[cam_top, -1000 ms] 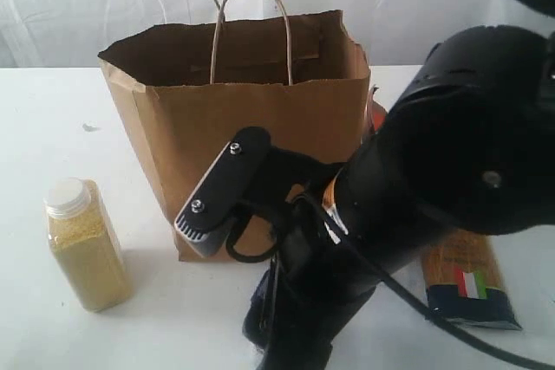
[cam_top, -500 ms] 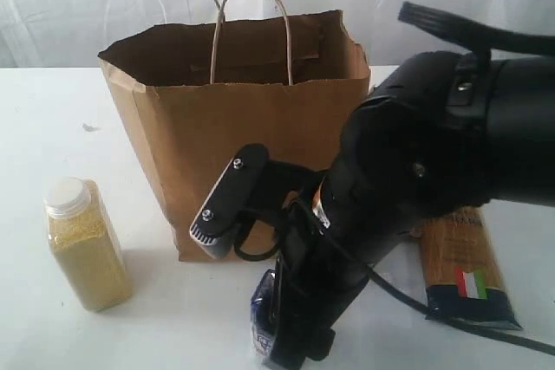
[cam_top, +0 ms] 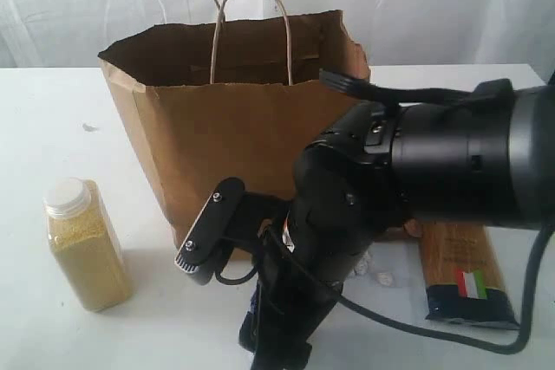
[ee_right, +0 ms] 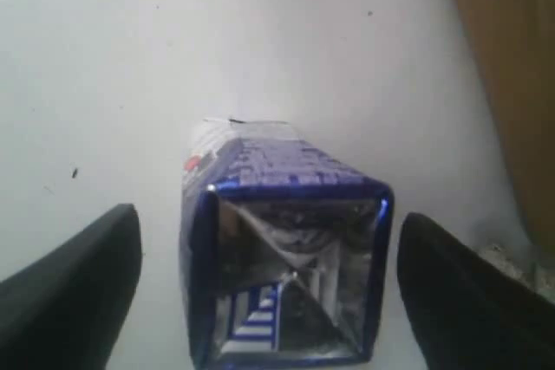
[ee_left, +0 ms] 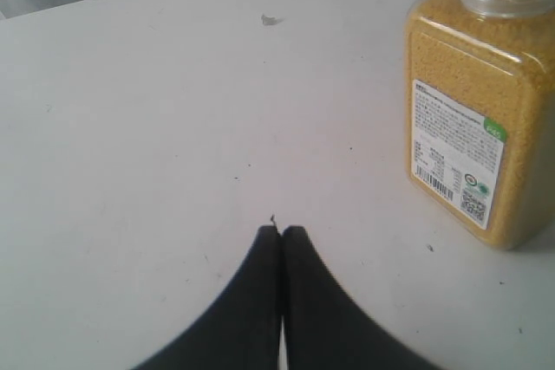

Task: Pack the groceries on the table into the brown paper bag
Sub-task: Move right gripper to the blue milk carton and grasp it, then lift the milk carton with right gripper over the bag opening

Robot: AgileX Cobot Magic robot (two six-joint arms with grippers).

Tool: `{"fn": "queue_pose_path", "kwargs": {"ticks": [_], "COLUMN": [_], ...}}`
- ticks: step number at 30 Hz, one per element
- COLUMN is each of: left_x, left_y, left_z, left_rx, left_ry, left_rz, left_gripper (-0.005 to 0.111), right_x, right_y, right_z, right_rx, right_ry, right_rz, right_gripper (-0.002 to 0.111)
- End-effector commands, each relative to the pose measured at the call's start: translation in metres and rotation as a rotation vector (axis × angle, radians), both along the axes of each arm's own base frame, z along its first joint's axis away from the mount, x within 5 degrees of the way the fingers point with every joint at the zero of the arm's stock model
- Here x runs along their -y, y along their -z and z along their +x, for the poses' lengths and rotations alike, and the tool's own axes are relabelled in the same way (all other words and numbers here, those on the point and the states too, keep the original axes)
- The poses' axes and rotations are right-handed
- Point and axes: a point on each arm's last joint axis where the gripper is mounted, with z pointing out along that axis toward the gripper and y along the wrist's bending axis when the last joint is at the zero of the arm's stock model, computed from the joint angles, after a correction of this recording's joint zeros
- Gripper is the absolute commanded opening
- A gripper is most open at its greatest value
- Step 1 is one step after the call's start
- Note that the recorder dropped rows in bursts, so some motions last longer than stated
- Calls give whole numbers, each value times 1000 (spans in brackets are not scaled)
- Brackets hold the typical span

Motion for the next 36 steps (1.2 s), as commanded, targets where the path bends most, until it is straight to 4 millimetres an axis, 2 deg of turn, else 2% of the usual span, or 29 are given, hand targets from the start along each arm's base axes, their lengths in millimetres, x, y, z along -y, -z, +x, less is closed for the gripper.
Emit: {"fn": "queue_pose_path", "kwargs": {"ticks": [1, 5, 9, 12, 14, 21, 24, 30, 33, 36], "left_x": [0, 0, 0, 0, 0, 0, 0, 0, 0, 0], "left_y": [1, 1, 1, 1, 1, 1, 1, 1, 1, 1], "left_z": [0, 0, 0, 0, 0, 0, 0, 0, 0, 0], "left_rx": [1, 1, 1, 1, 1, 1, 1, 1, 1, 1], "left_ry": [-4, -4, -4, -4, -4, -4, -4, -4, -4, -4], "left_rz": [-11, -11, -11, -11, -11, -11, -11, -11, -11, -11], "left_gripper": [0, 0, 0, 0, 0, 0, 0, 0, 0, 0], "right_x": [1, 0, 1, 6, 11, 49, 72, 106, 111, 104], "right_y": [9, 11, 9, -6, -28, -133, -167, -226, -252, -265], "right_z": [3, 3, 3, -1, -7, -35, -45, -53, -51, -43], "right_rx": [-13, -22, -27, -30, -17, 99, 198, 369, 436, 455], "right_ry": [3, 8, 18, 55, 57, 96, 114, 294, 335, 348], "right_rz": [-12, -20, -18, -4, 21, 221, 263, 358, 422, 437], "right_gripper": [74, 61, 34, 12, 1, 0, 0, 0, 0, 0]}}
